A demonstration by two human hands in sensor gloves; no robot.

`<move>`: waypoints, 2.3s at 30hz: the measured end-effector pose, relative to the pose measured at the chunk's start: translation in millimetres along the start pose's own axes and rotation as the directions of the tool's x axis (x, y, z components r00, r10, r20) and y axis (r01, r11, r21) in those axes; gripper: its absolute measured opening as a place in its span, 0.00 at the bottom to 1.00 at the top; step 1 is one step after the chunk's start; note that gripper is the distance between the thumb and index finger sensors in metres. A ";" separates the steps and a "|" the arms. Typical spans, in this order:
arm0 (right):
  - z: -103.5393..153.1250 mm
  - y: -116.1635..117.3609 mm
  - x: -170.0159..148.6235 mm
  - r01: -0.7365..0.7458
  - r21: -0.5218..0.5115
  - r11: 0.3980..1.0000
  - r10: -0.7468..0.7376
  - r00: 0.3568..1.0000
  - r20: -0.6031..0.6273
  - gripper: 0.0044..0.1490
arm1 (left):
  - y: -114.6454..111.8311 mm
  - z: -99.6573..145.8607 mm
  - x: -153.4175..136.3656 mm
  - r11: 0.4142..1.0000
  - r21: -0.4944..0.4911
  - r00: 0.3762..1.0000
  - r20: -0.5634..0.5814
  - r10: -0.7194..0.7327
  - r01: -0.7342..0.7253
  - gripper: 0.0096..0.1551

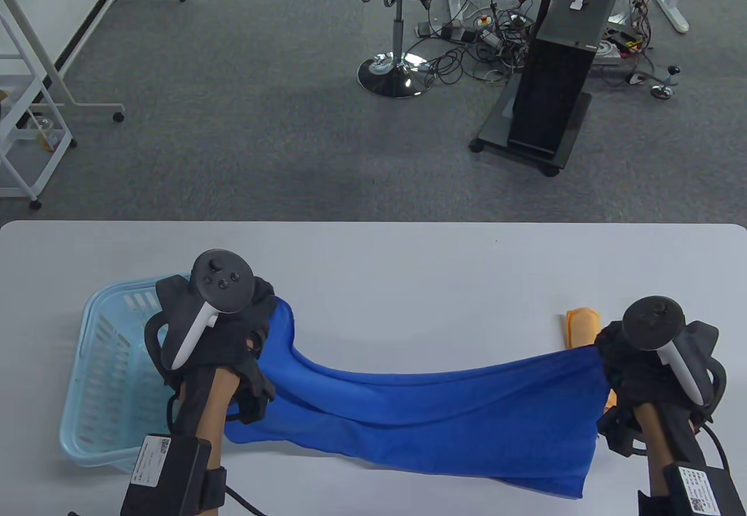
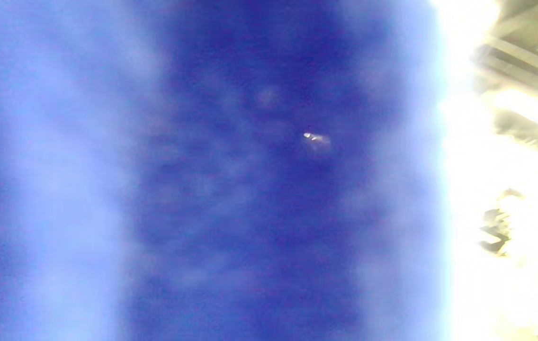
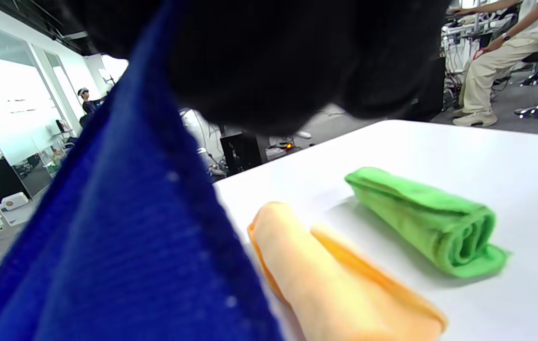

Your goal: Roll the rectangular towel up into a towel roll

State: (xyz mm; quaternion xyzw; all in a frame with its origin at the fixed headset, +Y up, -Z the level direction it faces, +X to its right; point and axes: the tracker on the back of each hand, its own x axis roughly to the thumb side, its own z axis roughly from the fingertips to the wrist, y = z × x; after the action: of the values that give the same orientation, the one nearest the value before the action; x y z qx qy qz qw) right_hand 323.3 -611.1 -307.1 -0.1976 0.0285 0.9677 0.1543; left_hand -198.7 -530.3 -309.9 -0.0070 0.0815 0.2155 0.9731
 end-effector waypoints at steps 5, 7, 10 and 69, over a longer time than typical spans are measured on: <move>2.2 5.5 1.5 -0.050 -0.035 0.998 0.050 0.999 -0.020 0.29 | -3.0 3.0 9.8 0.998 -0.042 0.998 0.025 0.057 -0.055 0.22; 2.3 5.6 -2.2 -0.036 -0.040 0.999 0.035 0.999 -0.042 0.29 | -3.7 1.1 3.3 0.960 -0.135 0.969 0.002 0.247 -0.245 0.22; 2.2 7.4 -9.4 0.007 -0.038 0.999 -0.010 0.998 -0.068 0.29 | -7.5 -1.9 -9.3 0.855 -0.250 0.887 -0.038 0.459 -0.453 0.23; 11.1 -51.0 -29.3 -0.147 -0.370 0.917 0.058 0.969 -0.240 0.26 | 63.2 -24.2 -81.6 0.880 0.393 0.913 -0.395 -0.100 0.267 0.22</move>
State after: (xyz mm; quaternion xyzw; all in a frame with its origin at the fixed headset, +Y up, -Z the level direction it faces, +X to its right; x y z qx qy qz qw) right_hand 360.5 -569.7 -285.1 -0.3298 -0.1344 0.9327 0.0570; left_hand -301.9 -508.3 -319.2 0.1648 0.3053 0.0915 0.9334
